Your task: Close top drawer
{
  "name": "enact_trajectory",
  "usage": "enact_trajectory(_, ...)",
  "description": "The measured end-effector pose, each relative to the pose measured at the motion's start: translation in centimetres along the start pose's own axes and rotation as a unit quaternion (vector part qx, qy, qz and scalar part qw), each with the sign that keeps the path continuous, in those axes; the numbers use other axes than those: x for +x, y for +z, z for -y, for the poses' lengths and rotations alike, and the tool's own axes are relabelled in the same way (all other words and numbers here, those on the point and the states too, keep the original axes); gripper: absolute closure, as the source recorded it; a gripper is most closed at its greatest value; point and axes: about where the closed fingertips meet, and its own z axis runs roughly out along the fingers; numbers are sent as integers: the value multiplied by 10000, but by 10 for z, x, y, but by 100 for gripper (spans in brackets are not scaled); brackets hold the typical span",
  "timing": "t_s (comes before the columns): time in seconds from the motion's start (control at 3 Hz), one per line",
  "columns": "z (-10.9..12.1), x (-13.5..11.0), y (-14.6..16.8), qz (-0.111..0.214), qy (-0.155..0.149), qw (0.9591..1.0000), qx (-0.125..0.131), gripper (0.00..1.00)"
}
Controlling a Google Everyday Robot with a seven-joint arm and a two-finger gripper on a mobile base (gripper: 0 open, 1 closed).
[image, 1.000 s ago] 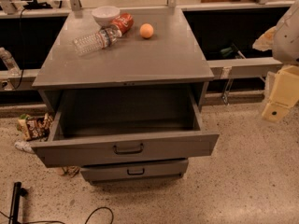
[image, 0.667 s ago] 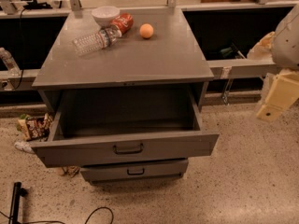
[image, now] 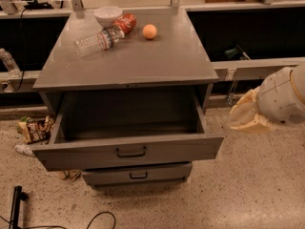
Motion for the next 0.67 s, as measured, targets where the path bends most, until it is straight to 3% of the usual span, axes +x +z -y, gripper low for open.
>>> enact_trajectory(0.33, -8, 11, 50, 492, -273, 9984, 44, 96)
enact_trajectory(0.67, -9, 15, 101, 631, -485, 9964, 280, 100)
